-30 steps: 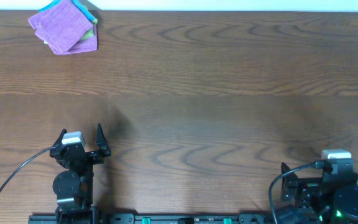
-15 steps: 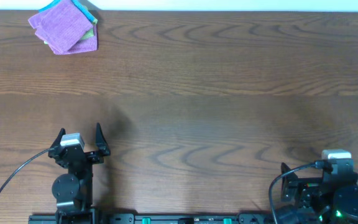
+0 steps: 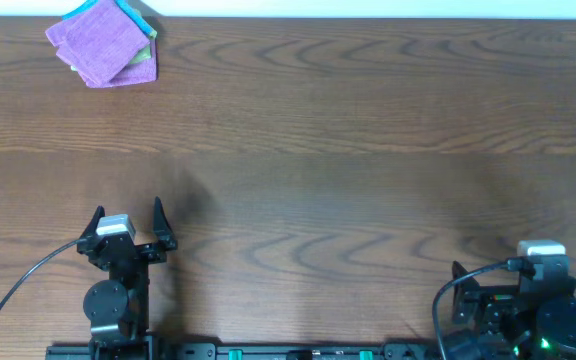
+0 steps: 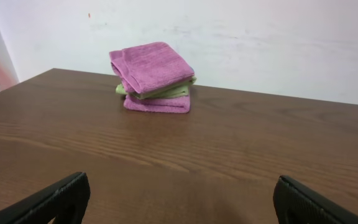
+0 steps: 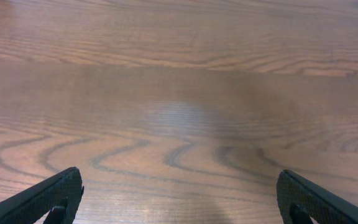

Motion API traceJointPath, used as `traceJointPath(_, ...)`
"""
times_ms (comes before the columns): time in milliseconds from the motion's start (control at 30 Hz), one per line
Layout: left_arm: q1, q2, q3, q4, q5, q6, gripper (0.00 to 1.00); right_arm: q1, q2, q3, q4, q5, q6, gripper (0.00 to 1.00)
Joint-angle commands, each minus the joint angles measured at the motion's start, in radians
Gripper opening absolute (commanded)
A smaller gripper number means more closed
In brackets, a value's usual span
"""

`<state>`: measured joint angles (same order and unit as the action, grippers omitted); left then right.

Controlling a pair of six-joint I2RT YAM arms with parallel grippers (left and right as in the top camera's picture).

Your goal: Fold the cloth

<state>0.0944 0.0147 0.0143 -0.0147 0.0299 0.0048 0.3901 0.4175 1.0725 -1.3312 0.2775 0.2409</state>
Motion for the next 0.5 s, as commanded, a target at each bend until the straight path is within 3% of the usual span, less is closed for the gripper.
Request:
traceJointPath(0,-0.003,-0.011,-0.009,-0.063,-0.029,0.018,0.95,-0.005,-0.003,0.007,-0.001,0.003,-0.010,0.99)
traceJointPath(300,-0.003,-0.011,-0.009,-0.063,-0.029,0.018,0.95,-0.027,-0.048,0.006,-0.003,0.008,-0.015,0.99)
traceJointPath(467,-0.003,-0.011,-0.009,-0.063,-0.029,0.018,0.95,-0.084,-0.234,-0.007,0.082,0.011,-0.110,0.99)
